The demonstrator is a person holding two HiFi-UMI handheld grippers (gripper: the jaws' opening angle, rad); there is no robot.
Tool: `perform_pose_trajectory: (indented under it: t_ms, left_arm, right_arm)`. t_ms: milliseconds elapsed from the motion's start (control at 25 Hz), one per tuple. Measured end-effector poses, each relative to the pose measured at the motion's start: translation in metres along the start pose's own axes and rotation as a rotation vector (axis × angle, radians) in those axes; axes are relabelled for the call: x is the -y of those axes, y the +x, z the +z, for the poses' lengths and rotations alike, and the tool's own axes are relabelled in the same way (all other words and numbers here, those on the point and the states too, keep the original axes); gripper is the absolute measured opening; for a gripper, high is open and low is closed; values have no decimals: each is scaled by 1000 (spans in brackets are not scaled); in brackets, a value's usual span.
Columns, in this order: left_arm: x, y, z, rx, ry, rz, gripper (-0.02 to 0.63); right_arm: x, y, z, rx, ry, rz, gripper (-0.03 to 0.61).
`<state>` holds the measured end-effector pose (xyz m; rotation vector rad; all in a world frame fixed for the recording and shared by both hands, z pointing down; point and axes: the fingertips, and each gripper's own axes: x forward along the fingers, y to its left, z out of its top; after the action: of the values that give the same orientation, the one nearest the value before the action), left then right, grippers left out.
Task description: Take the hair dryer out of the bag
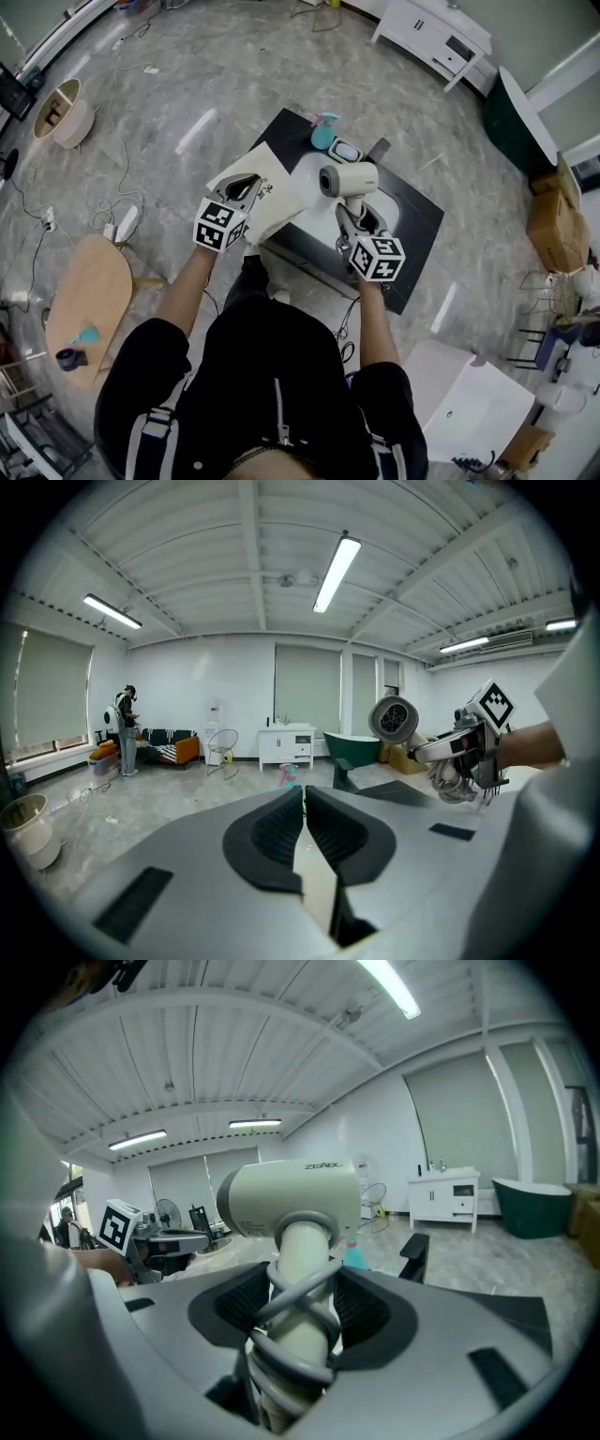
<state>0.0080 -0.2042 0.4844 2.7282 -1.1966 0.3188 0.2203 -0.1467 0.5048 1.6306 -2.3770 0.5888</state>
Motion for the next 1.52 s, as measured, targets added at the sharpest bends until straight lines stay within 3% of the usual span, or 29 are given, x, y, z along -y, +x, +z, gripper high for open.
perform_pose_trajectory:
  t_ms: [400, 1520]
  left_arm:
    - [9, -6, 29, 56, 12, -18, 29]
    - [16, -2, 16, 43, -2, -13, 29]
  right_arm:
    - [0, -17, 25, 73, -14, 5, 229]
    - [-3, -25, 15, 71, -20, 6, 225]
